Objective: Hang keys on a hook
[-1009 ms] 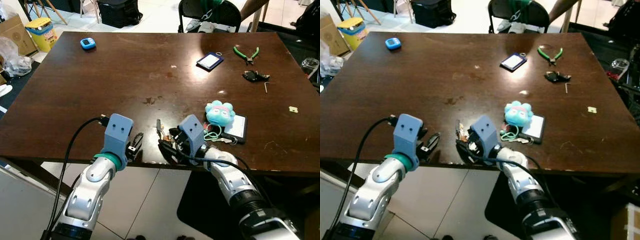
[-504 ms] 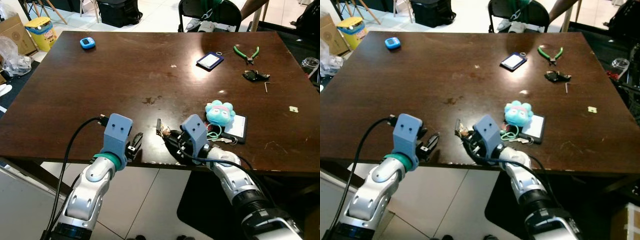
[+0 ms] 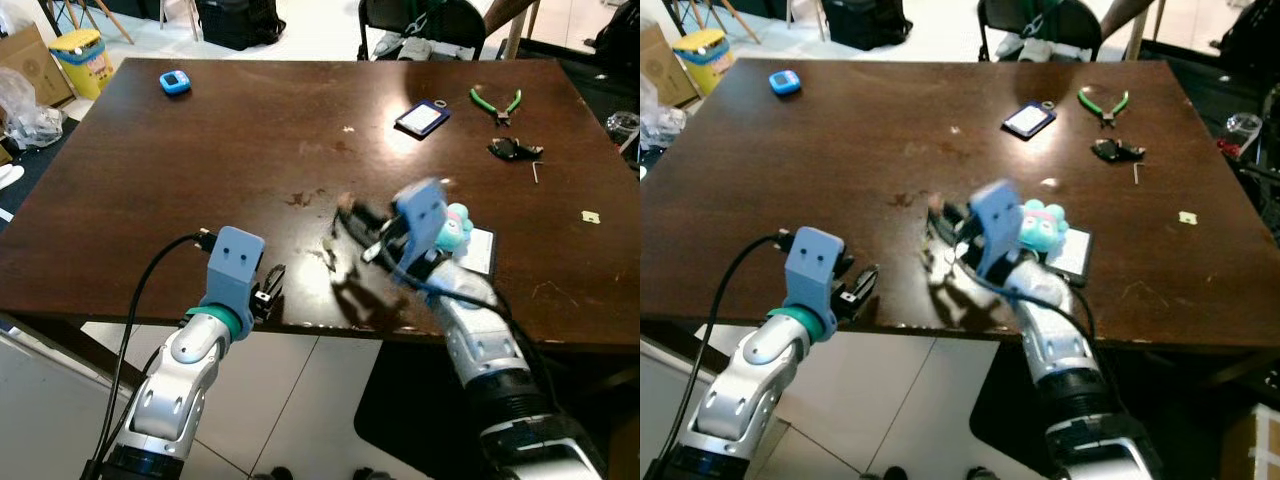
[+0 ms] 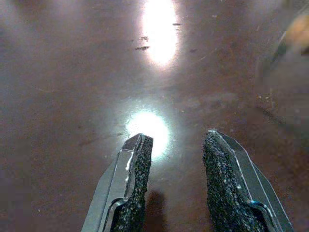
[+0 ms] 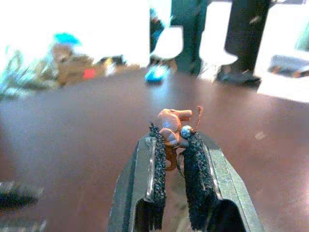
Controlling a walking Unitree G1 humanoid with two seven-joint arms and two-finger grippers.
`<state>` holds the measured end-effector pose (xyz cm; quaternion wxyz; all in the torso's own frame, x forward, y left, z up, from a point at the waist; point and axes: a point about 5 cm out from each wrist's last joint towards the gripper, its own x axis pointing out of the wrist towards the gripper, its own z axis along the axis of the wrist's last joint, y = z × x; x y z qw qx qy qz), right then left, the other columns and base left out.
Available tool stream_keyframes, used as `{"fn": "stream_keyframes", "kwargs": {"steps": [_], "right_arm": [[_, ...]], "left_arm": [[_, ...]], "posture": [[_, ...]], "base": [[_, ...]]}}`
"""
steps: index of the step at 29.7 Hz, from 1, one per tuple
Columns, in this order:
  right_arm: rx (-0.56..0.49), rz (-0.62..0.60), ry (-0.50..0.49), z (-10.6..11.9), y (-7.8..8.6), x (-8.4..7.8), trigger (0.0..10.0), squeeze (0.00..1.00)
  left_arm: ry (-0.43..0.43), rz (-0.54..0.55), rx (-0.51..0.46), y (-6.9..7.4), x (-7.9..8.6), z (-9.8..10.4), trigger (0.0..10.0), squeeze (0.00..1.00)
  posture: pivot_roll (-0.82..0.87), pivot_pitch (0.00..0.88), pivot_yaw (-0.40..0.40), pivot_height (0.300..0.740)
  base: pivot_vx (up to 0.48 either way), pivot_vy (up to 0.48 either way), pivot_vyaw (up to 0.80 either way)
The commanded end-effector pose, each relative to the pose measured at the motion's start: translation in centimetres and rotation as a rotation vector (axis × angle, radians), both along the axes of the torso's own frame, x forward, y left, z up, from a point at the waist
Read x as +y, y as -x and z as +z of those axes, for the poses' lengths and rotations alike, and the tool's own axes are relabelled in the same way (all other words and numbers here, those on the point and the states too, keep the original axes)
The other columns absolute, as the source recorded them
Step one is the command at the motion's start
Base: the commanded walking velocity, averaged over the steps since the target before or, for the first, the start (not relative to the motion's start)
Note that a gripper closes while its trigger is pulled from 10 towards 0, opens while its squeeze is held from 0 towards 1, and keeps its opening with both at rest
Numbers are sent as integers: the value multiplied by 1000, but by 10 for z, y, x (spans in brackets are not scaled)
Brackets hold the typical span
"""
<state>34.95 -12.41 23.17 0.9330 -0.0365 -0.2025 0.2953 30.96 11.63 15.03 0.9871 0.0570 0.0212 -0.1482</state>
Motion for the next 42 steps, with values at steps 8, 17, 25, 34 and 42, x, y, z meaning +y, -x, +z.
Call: {"fn": "stream_keyframes", "kwargs": {"steps": [8,17,25,34,42], "right_arm": [[-26,-60,-49,2,12,-7,10000,0],[44,-144,-76,-17,23,-13,10000,0],[84,-160,-84,-28,23,-5,10000,0],[116,-163,-91,-30,22,3,10000,0],[119,-163,-83,-30,23,6,10000,0]], "left_arm": [[6,23,0,0,5,-4,10000,0],[-6,63,-84,5,10,6,10000,0],[-4,83,-90,7,13,5,10000,0],[-4,115,-86,9,18,3,10000,0],[-3,119,-85,9,18,2,10000,0]], "posture": [[-94,126,126,740],[-78,104,108,740],[-63,98,98,740],[-46,97,87,740],[-50,98,88,740]], "base": [[0,0,0],[0,0,0],[-206,0,0],[-399,0,0],[-406,0,0]]}}
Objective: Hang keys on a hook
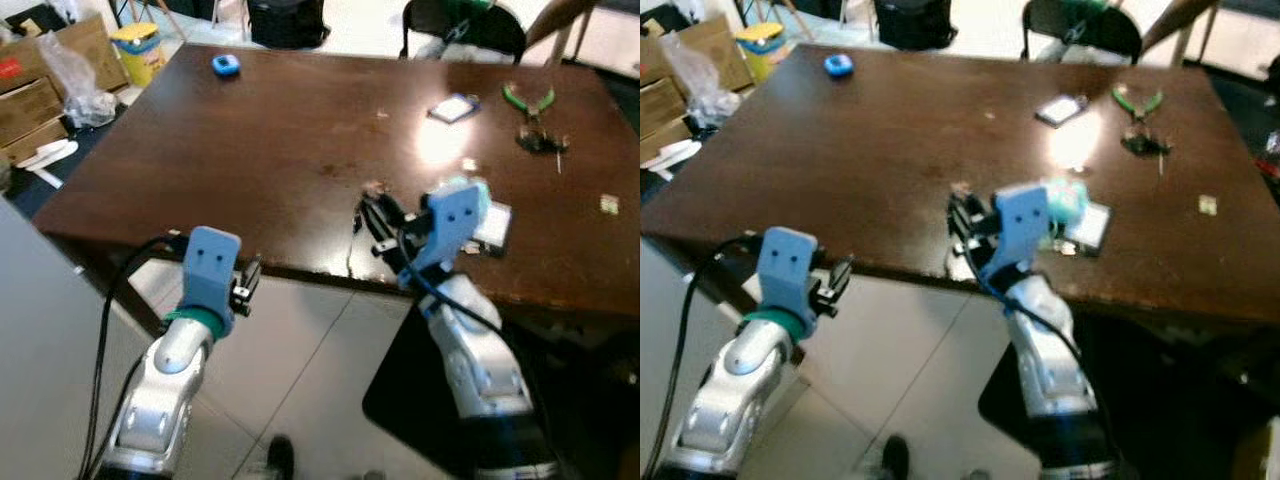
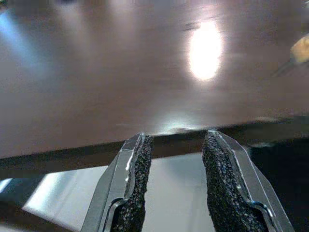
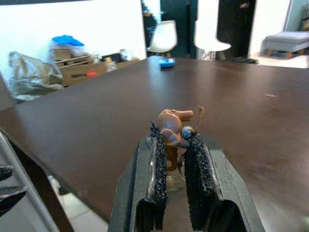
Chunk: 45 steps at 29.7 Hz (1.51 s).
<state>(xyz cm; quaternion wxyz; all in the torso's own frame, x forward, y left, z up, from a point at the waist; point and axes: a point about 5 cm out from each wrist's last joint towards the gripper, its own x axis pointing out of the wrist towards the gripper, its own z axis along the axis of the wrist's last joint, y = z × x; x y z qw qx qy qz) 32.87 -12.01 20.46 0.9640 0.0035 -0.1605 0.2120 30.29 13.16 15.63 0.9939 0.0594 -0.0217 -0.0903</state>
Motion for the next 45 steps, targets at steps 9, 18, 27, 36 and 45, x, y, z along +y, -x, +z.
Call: {"fn": "stream_keyframes", "kwargs": {"steps": [9,18,27,36,45], "right_arm": [[14,-5,15,-3,3,3,10000,0],[1,28,50,-2,3,7,10000,0],[-66,64,30,18,4,17,10000,0],[-115,99,9,34,5,25,10000,0],[-123,119,4,36,7,31,10000,0]], "left_arm": [[-9,10,12,2,3,-5,10000,0],[-9,14,11,2,2,-4,10000,0],[-22,15,-2,2,-2,6,10000,0],[3,32,-53,3,-3,29,10000,0],[-4,20,-68,5,-6,36,10000,0]], "posture": [[-50,100,88,740],[-47,102,87,740],[-46,104,87,740],[-37,104,84,740],[-36,105,88,740]], "base": [[-431,0,0],[-340,0,0],[0,0,740],[0,0,781],[0,0,770]]}}
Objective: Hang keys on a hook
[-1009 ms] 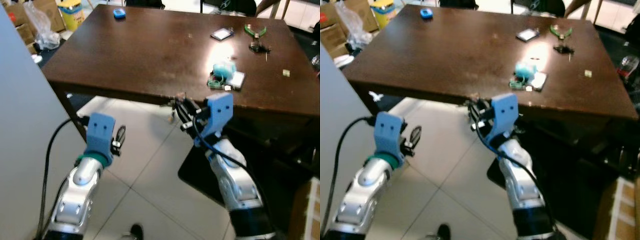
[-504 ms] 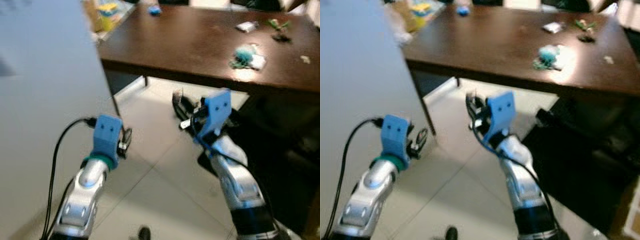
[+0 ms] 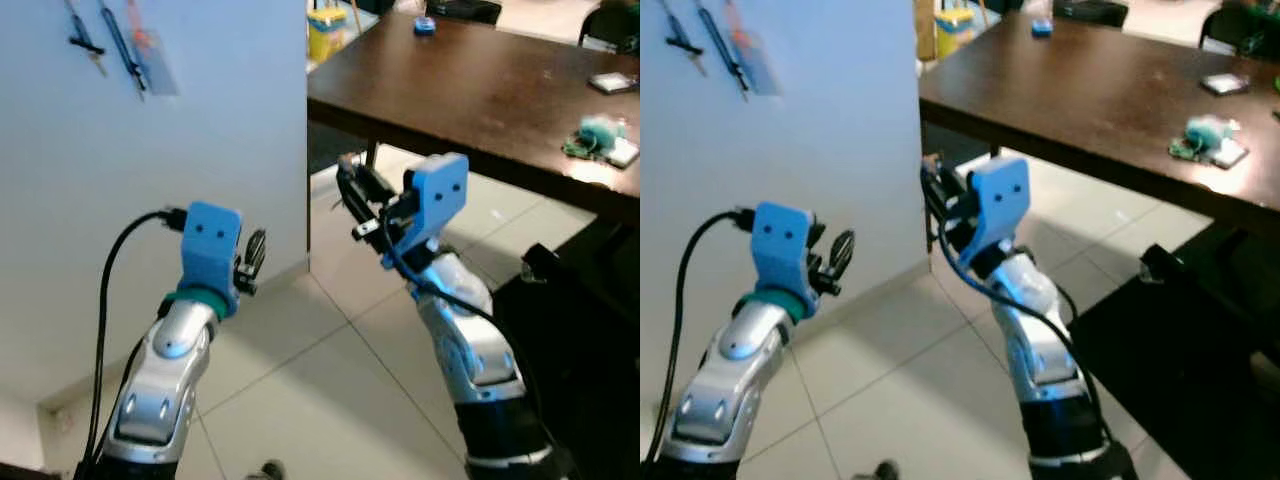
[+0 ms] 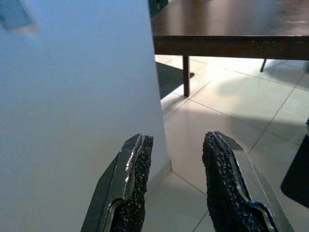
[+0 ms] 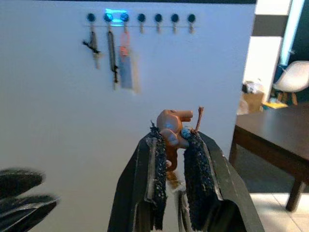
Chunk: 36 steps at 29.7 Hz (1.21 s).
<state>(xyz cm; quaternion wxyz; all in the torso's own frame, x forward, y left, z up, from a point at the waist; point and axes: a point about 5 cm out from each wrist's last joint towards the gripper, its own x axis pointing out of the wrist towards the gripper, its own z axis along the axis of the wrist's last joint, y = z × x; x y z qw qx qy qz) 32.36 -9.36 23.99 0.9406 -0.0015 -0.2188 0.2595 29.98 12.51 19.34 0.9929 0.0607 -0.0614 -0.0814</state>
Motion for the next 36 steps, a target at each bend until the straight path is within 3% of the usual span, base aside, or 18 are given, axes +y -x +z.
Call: {"fn": "stream_keyframes", "kwargs": {"steps": [1,16,36], "right_arm": [[-1,20,5,1,2,5,10000,0],[-4,17,3,2,2,5,10000,0],[5,-14,21,-1,-2,1,10000,0]], "left_arm": [[-9,8,12,2,1,-1,10000,0],[-36,-4,-44,5,-3,15,10000,0],[-49,6,-41,4,-3,13,10000,0]], "posture": [[-36,105,88,740],[-31,105,88,740],[-36,92,86,740]], "base": [[0,0,769],[0,0,760],[0,0,730]]}}
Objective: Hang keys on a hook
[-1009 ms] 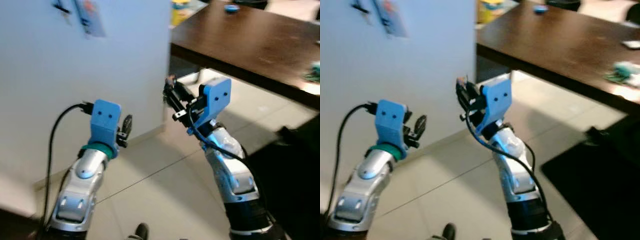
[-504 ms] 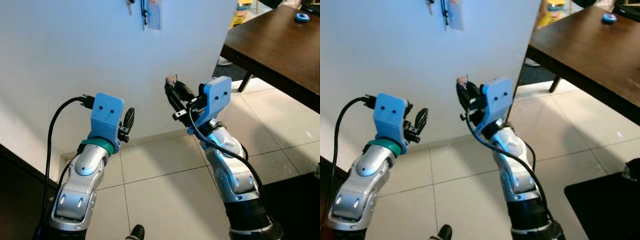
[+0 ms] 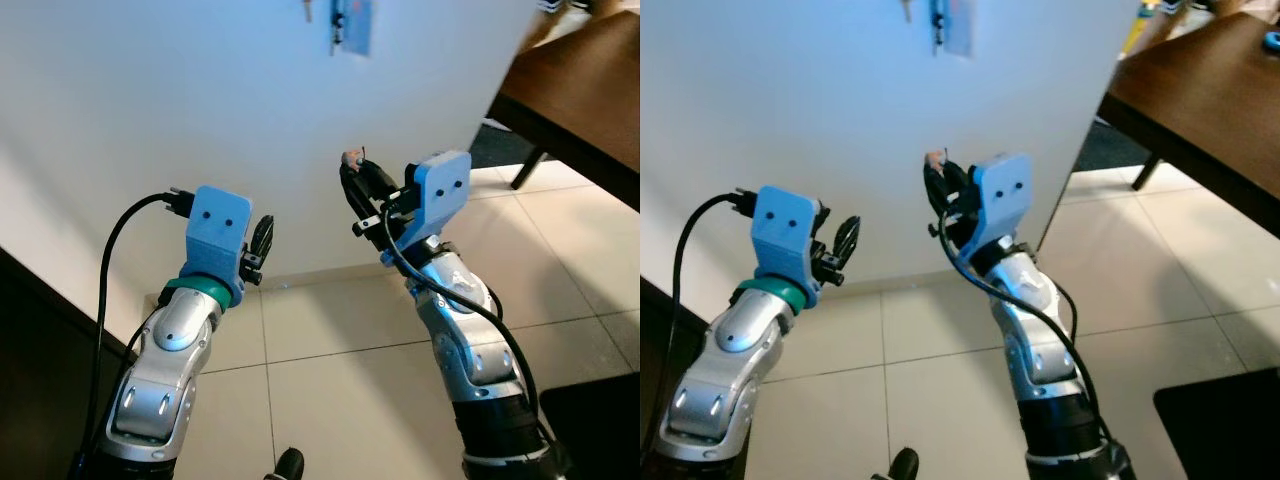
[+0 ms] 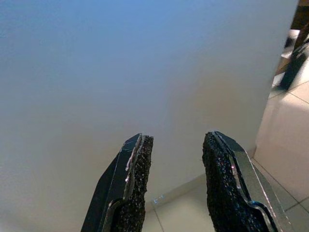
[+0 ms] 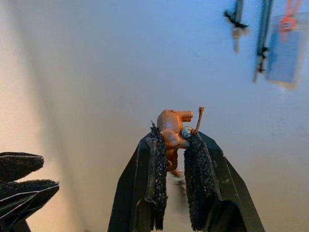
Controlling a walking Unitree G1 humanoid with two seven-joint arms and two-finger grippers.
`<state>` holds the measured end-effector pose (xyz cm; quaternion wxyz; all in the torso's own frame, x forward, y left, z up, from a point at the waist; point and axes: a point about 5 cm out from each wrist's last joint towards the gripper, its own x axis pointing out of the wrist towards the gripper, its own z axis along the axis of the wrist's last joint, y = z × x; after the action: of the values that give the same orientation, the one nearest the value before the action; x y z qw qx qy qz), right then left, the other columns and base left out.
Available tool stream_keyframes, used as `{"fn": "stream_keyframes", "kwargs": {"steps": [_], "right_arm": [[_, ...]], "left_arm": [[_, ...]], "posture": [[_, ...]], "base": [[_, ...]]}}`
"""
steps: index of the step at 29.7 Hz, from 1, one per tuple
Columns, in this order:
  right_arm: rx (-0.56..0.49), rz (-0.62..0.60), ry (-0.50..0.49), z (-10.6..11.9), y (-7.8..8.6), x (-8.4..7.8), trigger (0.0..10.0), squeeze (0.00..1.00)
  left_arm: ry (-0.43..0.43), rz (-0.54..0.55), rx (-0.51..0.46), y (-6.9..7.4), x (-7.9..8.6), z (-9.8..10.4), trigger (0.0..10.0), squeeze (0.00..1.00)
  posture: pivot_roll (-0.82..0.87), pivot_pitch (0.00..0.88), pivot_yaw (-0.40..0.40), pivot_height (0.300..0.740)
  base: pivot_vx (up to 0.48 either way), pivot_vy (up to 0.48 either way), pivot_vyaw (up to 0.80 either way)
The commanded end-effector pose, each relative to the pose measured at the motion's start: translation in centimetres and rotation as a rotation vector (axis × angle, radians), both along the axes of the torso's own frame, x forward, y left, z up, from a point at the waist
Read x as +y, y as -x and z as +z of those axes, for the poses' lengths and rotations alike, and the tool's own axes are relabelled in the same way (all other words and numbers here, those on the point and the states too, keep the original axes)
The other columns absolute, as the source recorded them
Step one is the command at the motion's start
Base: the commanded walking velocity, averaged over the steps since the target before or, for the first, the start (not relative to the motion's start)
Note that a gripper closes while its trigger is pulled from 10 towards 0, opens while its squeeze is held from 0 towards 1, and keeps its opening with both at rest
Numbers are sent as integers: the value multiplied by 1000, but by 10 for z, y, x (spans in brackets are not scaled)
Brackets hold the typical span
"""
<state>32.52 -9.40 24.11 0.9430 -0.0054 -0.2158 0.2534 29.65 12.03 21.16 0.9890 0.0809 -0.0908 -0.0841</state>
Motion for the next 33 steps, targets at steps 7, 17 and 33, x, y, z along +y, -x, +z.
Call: {"fn": "stream_keyframes", "kwargs": {"steps": [7,17,33], "right_arm": [[0,-1,15,-2,-1,1,10000,0],[9,7,-9,-2,-1,1,10000,0],[43,-7,-48,-7,-2,-3,10000,0]], "left_arm": [[-12,13,18,0,2,-5,10000,0],[-11,13,13,0,1,-4,10000,0],[-3,-2,3,1,-1,-3,10000,0]], "posture": [[-36,91,85,740],[-37,97,85,740],[-35,100,87,740]], "base": [[0,0,737],[0,0,515],[0,0,-310]]}}
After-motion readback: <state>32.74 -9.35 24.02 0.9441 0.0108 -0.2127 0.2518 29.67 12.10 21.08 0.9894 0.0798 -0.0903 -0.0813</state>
